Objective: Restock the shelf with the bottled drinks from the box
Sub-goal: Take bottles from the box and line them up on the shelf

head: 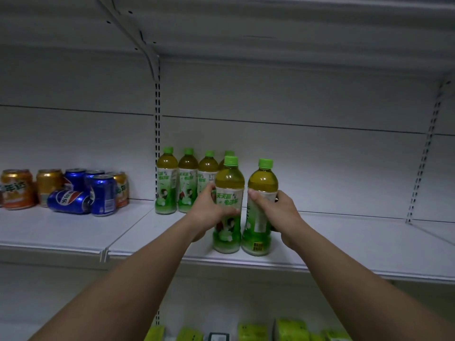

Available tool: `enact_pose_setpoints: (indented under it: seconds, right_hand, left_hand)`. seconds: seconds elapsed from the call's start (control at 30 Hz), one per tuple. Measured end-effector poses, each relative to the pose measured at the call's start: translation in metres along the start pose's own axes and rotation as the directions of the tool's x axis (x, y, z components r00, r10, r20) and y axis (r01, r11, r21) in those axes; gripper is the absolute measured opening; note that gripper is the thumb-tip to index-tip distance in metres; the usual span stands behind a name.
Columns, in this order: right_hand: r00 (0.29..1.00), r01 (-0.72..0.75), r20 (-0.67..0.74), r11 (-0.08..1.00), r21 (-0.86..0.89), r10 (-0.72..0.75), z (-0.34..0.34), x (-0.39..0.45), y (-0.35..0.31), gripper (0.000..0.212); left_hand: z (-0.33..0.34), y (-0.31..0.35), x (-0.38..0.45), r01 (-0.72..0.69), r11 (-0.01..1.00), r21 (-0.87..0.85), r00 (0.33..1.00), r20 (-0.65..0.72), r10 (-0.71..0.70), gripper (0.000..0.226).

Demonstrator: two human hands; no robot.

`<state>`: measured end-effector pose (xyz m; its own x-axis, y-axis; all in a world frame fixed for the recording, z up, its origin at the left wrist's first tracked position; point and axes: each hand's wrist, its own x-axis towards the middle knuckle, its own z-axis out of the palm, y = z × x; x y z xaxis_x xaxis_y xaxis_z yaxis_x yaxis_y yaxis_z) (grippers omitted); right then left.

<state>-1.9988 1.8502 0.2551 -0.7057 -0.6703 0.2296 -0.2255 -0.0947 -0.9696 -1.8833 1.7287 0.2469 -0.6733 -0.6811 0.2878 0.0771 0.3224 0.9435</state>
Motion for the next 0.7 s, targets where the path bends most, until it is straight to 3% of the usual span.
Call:
enact_pose_setpoints:
  seconds: [0.2, 0.4, 0.53, 0.7]
  right_hand:
    - [0.997, -0.013, 0.075, 0.999, -0.052, 0.017, -0.002, 0.003, 0.002, 0.049]
    - [0.987, -0.005, 0.154, 0.982, -0.188, 0.035, -0.012, -0.007, 0.027, 0.07]
    - [0.983, 0.038, 0.184, 0.945, -0.326, 0.024, -0.021, -0.009, 0.044, 0.074]
    - [0.991, 0.059, 0.134, 0.92, -0.388, -0.007, -0.029, 0.007, 0.05, 0.06]
  left_hand:
    - [0.001, -0.001, 0.0, 0.039, 0.999, 0.028, 0.998, 0.057, -0.041, 0.073]
    - [-0.005, -0.021, -0.014, 0.104, 0.961, 0.257, 0.99, 0.064, -0.124, 0.099]
    - [-0.005, -0.029, -0.016, 0.109, 0.945, 0.308, 0.991, 0.037, -0.126, 0.092]
    - [0.008, -0.036, -0.001, 0.133, 0.948, 0.288, 0.991, -0.046, -0.125, 0.077]
